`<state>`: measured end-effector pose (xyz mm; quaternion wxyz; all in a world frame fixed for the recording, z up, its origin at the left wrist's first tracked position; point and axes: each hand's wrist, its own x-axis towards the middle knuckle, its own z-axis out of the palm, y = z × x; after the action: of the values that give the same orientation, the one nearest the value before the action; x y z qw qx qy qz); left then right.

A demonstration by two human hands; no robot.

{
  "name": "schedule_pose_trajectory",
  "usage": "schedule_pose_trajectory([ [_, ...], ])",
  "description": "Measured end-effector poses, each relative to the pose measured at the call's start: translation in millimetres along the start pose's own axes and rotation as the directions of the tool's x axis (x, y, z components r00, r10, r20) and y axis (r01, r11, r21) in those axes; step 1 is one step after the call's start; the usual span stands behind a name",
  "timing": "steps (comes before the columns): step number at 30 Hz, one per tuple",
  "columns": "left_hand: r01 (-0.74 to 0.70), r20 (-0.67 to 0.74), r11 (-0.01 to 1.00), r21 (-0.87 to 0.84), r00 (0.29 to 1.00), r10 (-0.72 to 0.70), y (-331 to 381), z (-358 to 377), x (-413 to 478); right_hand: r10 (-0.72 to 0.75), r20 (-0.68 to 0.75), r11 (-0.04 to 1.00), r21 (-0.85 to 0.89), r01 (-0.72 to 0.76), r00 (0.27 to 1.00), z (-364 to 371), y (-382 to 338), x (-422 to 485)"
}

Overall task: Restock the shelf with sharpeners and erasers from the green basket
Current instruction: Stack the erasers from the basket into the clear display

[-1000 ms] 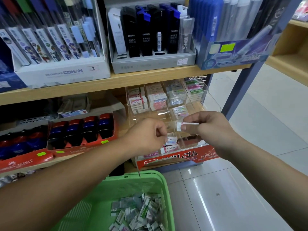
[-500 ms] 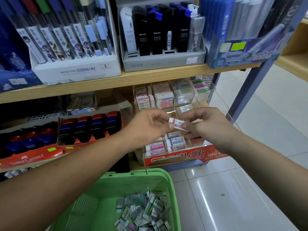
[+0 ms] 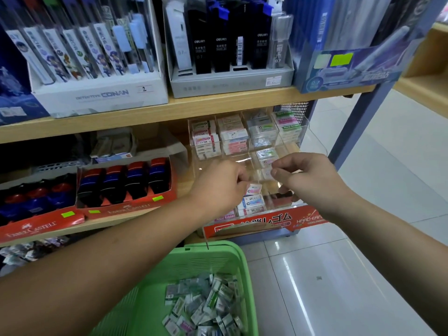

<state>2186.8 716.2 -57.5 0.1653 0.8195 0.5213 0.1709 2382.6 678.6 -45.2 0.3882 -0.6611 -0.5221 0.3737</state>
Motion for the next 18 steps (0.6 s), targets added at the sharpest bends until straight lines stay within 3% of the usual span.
schedule_pose_trajectory([
  [3, -0.129, 0.103, 0.895, 0.427, 0.990, 0.094, 5.9, -2.3, -1.0, 0.013, 0.032, 1.000, 0.017, -0.013, 0.999, -0.1, -1.2, -1.2],
  [6, -0.150, 0.183, 0.825, 0.544, 0.981, 0.058, 15.0, -5.9, -2.5, 0.011, 0.070, 1.000, -0.021, -0.009, 0.997, 1.1, -3.3, -3.4],
  [8, -0.126, 0.186, 0.883, 0.453, 0.981, 0.045, 11.1, -8.6, -0.3, 0.001, 0.080, 0.999, -0.041, 0.002, 0.997, 1.3, -5.0, -4.5],
  [11, -0.089, 0.102, 0.989, 0.122, 0.992, 0.077, 0.0, -18.6, -6.7, -0.041, 0.119, 0.995, -0.087, 0.052, 0.992, 2.0, -12.3, -9.2],
  [18, -0.045, -0.154, 0.954, -0.297, 0.988, -0.001, -40.7, -38.9, -89.2, -0.152, 0.435, 0.914, -0.280, 0.294, 0.888, 26.9, -40.6, -55.6],
])
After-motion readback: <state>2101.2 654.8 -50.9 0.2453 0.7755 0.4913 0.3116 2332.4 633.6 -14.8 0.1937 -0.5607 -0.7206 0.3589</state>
